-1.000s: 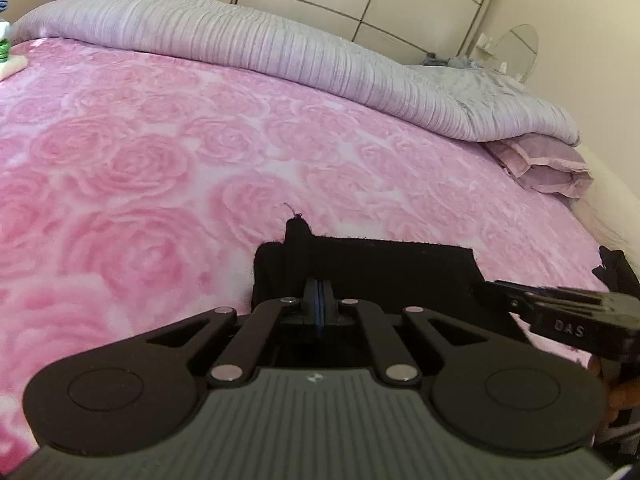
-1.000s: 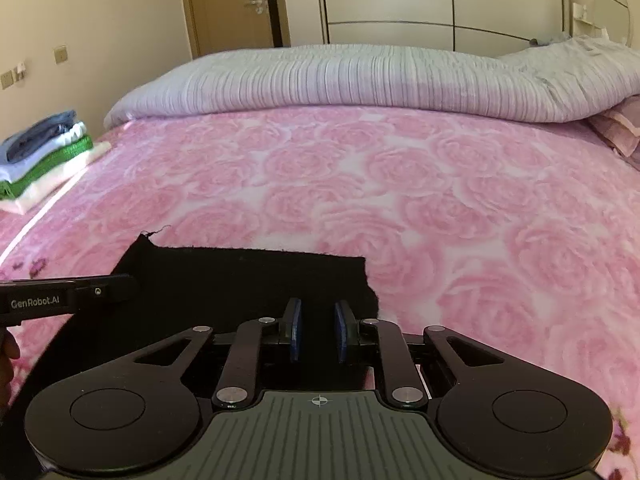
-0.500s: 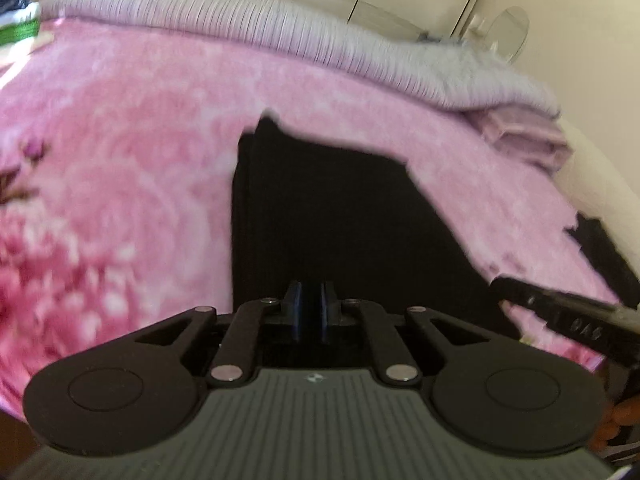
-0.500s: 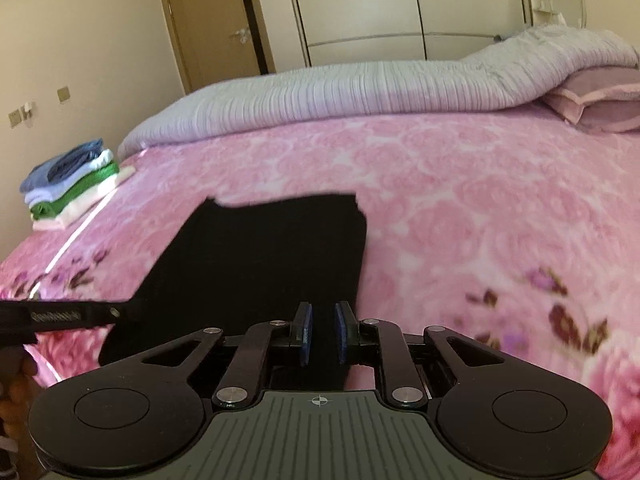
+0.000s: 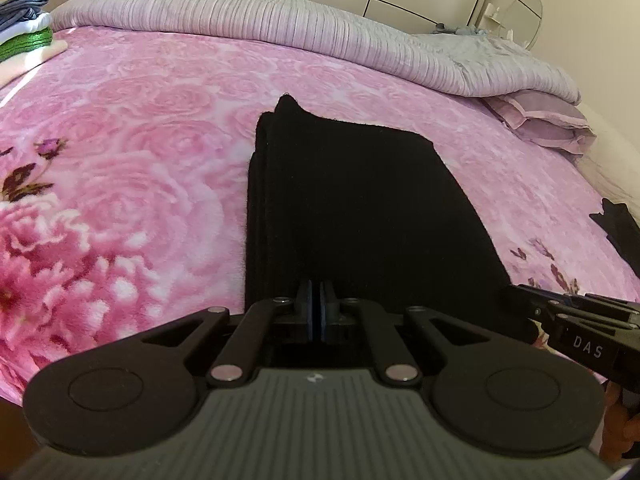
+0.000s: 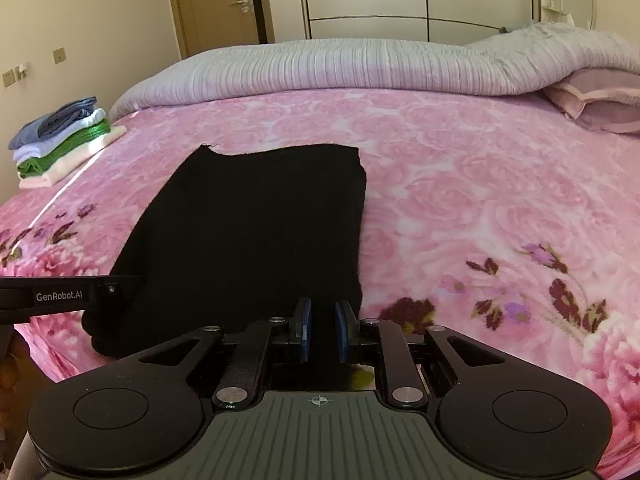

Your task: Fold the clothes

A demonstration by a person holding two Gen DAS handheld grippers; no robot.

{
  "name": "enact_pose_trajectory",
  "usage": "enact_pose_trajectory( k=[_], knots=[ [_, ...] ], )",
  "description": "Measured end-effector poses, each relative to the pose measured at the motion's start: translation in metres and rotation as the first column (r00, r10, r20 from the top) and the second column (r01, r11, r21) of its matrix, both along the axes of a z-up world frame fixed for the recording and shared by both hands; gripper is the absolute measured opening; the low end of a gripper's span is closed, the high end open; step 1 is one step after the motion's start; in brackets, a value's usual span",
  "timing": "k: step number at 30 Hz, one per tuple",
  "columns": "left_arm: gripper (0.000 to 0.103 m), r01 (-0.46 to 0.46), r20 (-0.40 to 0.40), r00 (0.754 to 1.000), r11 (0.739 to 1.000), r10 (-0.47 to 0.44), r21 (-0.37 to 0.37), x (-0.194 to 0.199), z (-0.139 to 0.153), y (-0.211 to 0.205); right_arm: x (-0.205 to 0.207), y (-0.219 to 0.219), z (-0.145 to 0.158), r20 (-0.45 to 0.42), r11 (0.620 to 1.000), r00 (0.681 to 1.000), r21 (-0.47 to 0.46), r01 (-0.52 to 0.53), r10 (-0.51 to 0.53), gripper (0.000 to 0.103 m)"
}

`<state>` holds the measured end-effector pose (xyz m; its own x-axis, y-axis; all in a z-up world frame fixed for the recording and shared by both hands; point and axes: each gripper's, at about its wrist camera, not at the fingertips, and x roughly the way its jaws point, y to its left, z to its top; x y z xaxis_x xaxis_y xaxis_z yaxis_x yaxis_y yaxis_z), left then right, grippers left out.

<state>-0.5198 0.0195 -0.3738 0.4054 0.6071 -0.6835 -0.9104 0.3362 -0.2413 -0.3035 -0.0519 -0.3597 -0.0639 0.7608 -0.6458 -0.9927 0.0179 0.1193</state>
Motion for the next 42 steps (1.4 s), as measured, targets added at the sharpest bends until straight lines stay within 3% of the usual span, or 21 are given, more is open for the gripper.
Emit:
enact_pose_trajectory(
  k=[4, 6, 8, 10, 12, 15, 18, 26, 42],
  knots=[
    [0.004, -0.014, -0.027, 1.000, 1.000, 0.013, -0.008, 0.003, 0.007, -0.006, 0.003, -0.002, 0.000, -0.014, 1.000, 1.000, 0.008, 0.012, -0.012, 0.016],
    [0.009, -0.015, -0.058, 0.998, 1.000, 0.014, -0.009, 0.004, 0.013, -0.014, 0.005, -0.005, 0.001, -0.038, 0.999, 0.999, 0.014, 0.032, -0.031, 0.018],
    [0.015, -0.019, -0.076, 0.997, 1.000, 0.018, -0.014, 0.004, 0.018, -0.021, 0.009, -0.012, 0.005, -0.066, 0.997, 0.995, 0.011, 0.077, -0.076, 0.028],
    [0.021, -0.021, -0.084, 0.996, 1.000, 0.020, -0.017, 0.003, 0.023, -0.031, 0.014, -0.021, 0.013, -0.083, 0.991, 0.988, -0.006, 0.134, -0.134, 0.060],
    [0.032, -0.020, -0.098, 0.995, 1.000, 0.018, -0.018, 0.003, 0.027, -0.040, 0.018, -0.030, 0.021, -0.099, 0.986, 0.981, -0.026, 0.164, -0.166, 0.065],
    [0.047, -0.029, -0.154, 0.988, 1.000, 0.028, -0.003, 0.008, 0.032, -0.054, 0.019, -0.040, 0.030, -0.142, 0.987, 0.978, -0.076, 0.142, -0.152, 0.067],
    [0.048, -0.029, -0.191, 0.981, 1.000, 0.030, 0.008, 0.007, 0.032, -0.067, 0.012, -0.049, 0.034, -0.177, 0.990, 0.976, -0.090, 0.110, -0.124, 0.067],
    [0.048, -0.056, -0.216, 0.975, 0.998, 0.057, 0.009, -0.009, 0.035, -0.094, -0.021, -0.069, 0.040, -0.093, 0.994, 0.993, -0.084, 0.066, -0.073, 0.067],
    [0.049, -0.056, -0.174, 0.982, 0.996, 0.067, 0.068, -0.025, 0.057, -0.130, -0.047, -0.102, 0.048, -0.040, 0.996, 0.999, -0.085, 0.015, -0.018, 0.067]
  ],
)
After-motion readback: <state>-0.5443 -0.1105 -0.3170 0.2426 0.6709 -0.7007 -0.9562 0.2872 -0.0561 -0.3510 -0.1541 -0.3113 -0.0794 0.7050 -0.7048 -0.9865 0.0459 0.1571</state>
